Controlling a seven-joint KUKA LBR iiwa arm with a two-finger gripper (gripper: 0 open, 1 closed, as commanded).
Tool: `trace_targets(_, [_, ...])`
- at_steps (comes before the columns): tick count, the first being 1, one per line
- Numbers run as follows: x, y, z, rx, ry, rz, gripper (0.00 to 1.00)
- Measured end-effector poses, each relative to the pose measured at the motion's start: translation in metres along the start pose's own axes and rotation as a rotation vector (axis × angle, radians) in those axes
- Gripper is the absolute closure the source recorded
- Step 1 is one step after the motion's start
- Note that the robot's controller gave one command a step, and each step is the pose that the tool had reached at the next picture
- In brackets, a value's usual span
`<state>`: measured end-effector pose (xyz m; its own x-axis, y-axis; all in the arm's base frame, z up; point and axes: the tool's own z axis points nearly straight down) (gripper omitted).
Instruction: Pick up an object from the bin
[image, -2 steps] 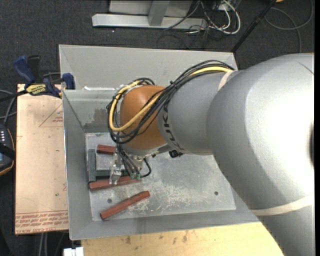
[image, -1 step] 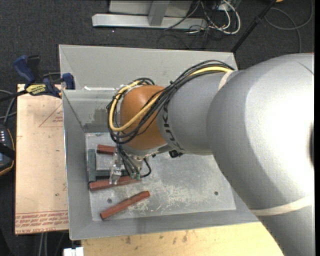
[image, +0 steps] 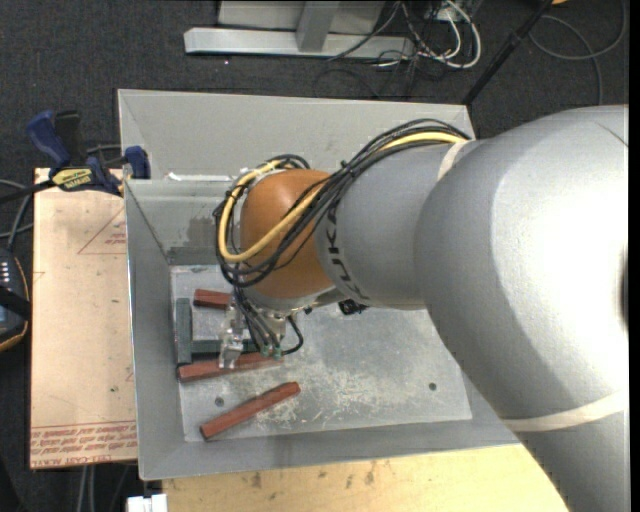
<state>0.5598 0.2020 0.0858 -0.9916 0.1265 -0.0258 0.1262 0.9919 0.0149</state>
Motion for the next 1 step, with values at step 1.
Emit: trace_targets(1, [0.0028, -0.0016, -0.0115, 0.008, 0.015, -0.001, 1.0])
